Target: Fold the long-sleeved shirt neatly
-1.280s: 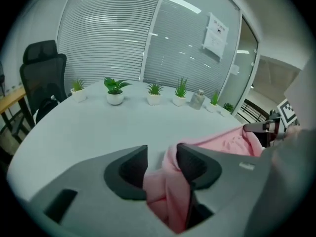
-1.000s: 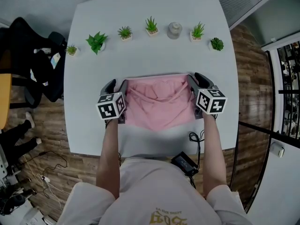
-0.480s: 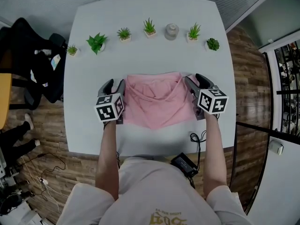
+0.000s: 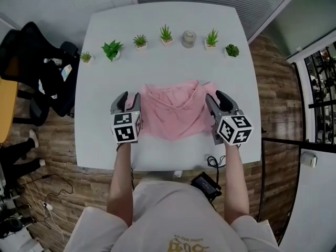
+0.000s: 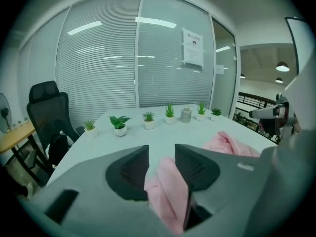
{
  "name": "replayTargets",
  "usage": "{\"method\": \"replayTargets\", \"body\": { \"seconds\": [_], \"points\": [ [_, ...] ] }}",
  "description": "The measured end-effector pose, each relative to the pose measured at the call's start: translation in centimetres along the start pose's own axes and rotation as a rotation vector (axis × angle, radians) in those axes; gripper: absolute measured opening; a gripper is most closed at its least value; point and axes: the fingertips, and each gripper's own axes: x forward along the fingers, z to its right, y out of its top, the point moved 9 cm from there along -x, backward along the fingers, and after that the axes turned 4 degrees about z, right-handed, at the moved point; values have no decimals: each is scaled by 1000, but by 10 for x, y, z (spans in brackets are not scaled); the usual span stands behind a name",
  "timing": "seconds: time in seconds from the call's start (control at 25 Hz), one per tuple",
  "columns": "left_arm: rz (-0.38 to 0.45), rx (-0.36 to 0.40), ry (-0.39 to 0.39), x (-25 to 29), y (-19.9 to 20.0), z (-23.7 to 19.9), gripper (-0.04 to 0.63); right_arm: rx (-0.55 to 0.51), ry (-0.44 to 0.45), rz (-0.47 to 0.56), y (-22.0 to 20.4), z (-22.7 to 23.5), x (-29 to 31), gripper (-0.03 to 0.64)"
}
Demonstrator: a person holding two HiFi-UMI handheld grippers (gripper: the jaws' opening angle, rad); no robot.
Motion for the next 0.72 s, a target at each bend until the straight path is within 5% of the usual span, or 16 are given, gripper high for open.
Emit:
{"method": "replayTargets", "body": {
  "seconds": [0.16,0.28,0.72],
  "points": [
    [110,53,-28,-33,5,21,131,-19,-5,57,-1,-19,-30,149],
    [171,5,-85,-59,8,33,139,-9,4,101,1,-31,-52,138],
    [206,3,-149,-130,-3,66,117,16,16,207,0,-66,-134,106]
  ]
}}
